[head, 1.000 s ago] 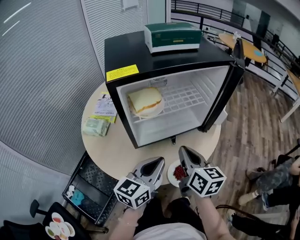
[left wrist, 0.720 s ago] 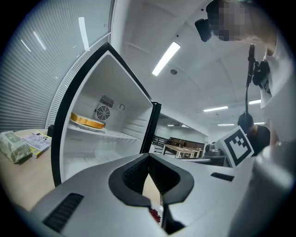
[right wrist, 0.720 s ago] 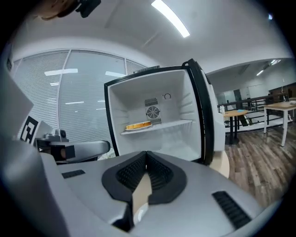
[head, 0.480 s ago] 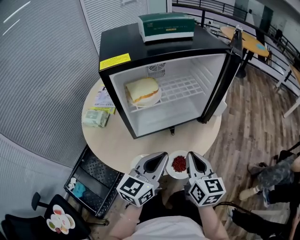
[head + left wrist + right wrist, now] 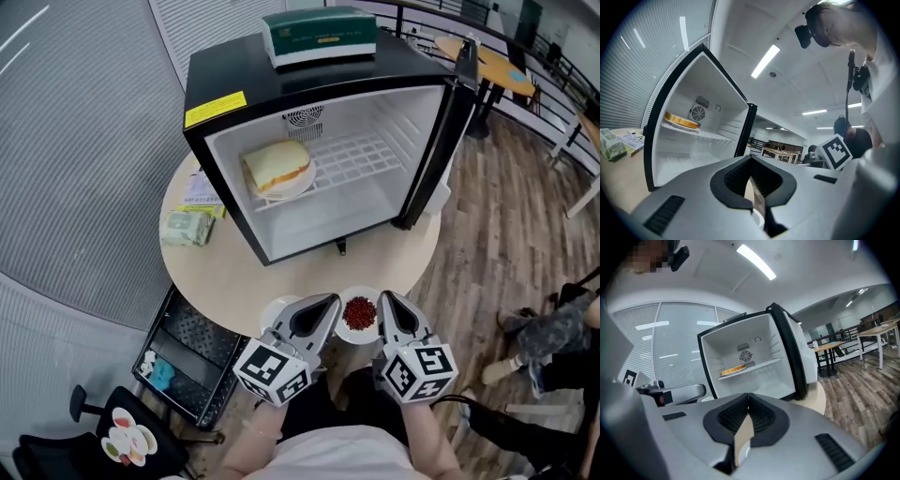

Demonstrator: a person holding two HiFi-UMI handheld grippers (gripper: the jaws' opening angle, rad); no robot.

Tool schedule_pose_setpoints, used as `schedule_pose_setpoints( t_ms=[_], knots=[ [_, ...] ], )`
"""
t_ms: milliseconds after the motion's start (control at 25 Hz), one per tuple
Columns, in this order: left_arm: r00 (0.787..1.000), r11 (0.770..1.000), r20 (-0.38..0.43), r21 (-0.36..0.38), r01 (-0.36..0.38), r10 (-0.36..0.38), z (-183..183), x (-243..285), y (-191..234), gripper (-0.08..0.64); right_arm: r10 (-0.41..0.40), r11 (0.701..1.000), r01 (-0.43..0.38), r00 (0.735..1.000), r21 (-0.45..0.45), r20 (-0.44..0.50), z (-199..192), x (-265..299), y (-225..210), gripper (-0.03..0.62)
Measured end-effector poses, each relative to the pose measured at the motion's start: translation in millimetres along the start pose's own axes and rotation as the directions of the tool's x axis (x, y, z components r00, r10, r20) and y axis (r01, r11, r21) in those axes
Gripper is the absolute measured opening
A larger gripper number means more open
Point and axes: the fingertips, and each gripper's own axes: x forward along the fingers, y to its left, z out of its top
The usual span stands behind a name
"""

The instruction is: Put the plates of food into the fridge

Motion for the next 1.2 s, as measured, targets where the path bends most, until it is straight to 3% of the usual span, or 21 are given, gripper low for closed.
schedule_pose_setpoints(
  t_ms=[440,600,920,1200],
  knots=[
    [0.991,0.995,-0.101,-0.035,0.089,-0.092,-33.8,3.7,-11.7,0.005,-0.028,0.981,0.036,0.999,0.19,-0.046,-37.6,-18.1,-18.8,0.009],
    [0.984,0.991,-0.128,-0.047,0.123,-0.128,-44.6,3.0,-13.6,0.005,-0.081,0.973,0.089,0.996,0.215,-0.046,-48.4,-24.2,-24.7,0.013],
    [0.967,0.98,-0.163,-0.079,0.185,-0.196,-66.6,-0.1,-21.7,0.005,-0.141,0.94,0.162,0.986,0.301,-0.089,-80.2,-31.8,-26.0,0.202],
    [0.947,0.969,-0.21,-0.097,0.227,-0.243,-94.4,-7.8,-30.9,0.005,-0.191,0.918,0.232,0.969,0.322,-0.154,-118.7,-41.3,-40.5,0.213]
  ],
)
